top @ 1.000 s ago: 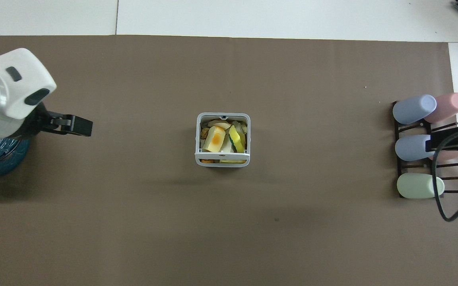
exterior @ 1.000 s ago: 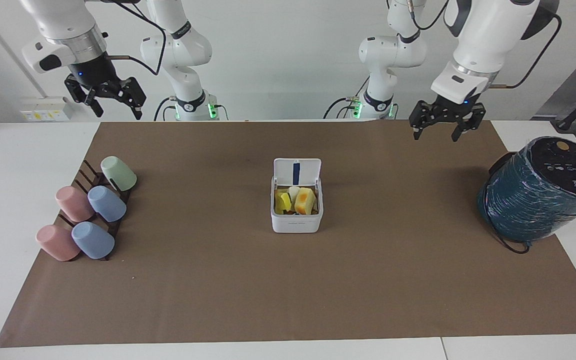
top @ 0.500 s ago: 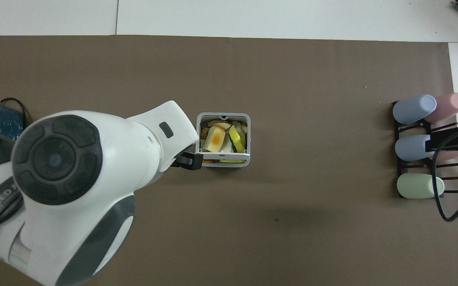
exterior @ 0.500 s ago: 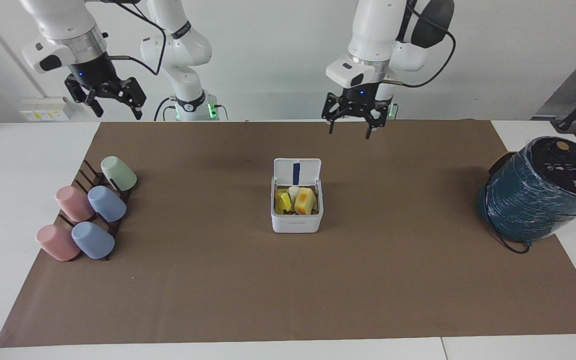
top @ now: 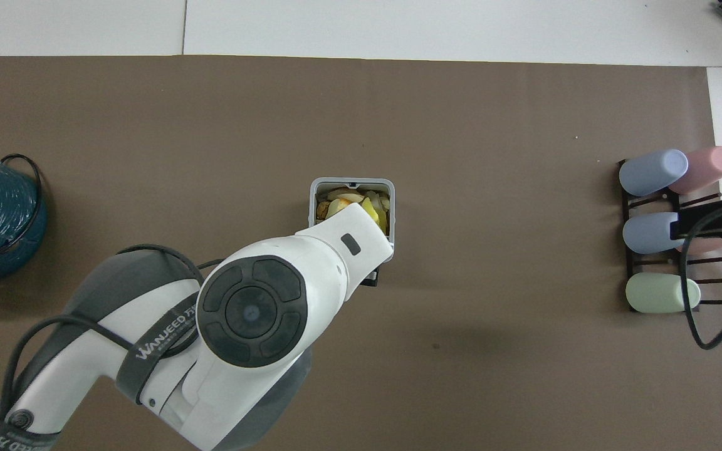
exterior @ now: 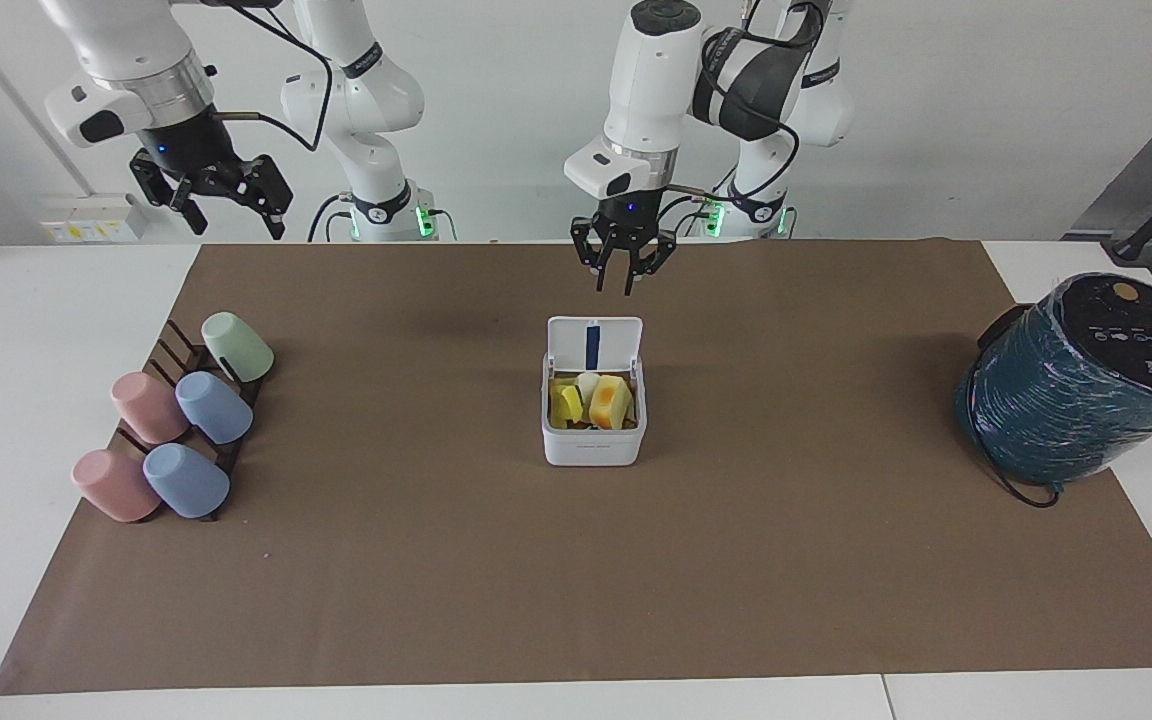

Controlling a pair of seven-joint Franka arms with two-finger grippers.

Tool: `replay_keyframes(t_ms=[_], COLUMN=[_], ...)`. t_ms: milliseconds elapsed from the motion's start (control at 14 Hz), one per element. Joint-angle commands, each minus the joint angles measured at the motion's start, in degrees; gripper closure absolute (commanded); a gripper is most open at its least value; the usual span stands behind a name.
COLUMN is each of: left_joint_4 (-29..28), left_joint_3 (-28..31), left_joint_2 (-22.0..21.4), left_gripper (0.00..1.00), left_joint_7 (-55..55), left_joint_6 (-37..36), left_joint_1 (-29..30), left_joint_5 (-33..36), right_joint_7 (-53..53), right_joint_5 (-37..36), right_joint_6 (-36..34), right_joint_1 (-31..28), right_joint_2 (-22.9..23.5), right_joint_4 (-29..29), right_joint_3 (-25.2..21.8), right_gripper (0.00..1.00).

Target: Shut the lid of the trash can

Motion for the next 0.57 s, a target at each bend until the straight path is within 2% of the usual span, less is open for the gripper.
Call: replay_keyframes(t_ms=[0, 214, 500], left_joint_4=[-4.0, -4.6, -4.1], left_joint_3=[1.1, 1.3, 1.3], left_joint_2=[-0.6, -0.2, 4.7], left_gripper=[0.96, 0.97, 0.97], left_joint_7=[-1.3, -0.6, -0.2], left_joint_6=[5.4, 7.3, 19.2], left_joint_1=[-1.0, -0.2, 3.5], left_joint_5=[0.0, 0.0, 0.1], right_joint_7=[-1.2, -1.2, -1.2], right_joint_5=[0.4, 0.3, 0.3], right_joint_6=[0.5, 0.5, 0.5], right_joint_1=[-0.4, -0.4, -0.4], right_joint_2=[-1.4, -1.4, -1.4], right_joint_4=[-1.6, -1.6, -1.6], right_joint_3=[0.1, 0.1, 0.1], right_gripper=[0.00, 0.00, 0.00])
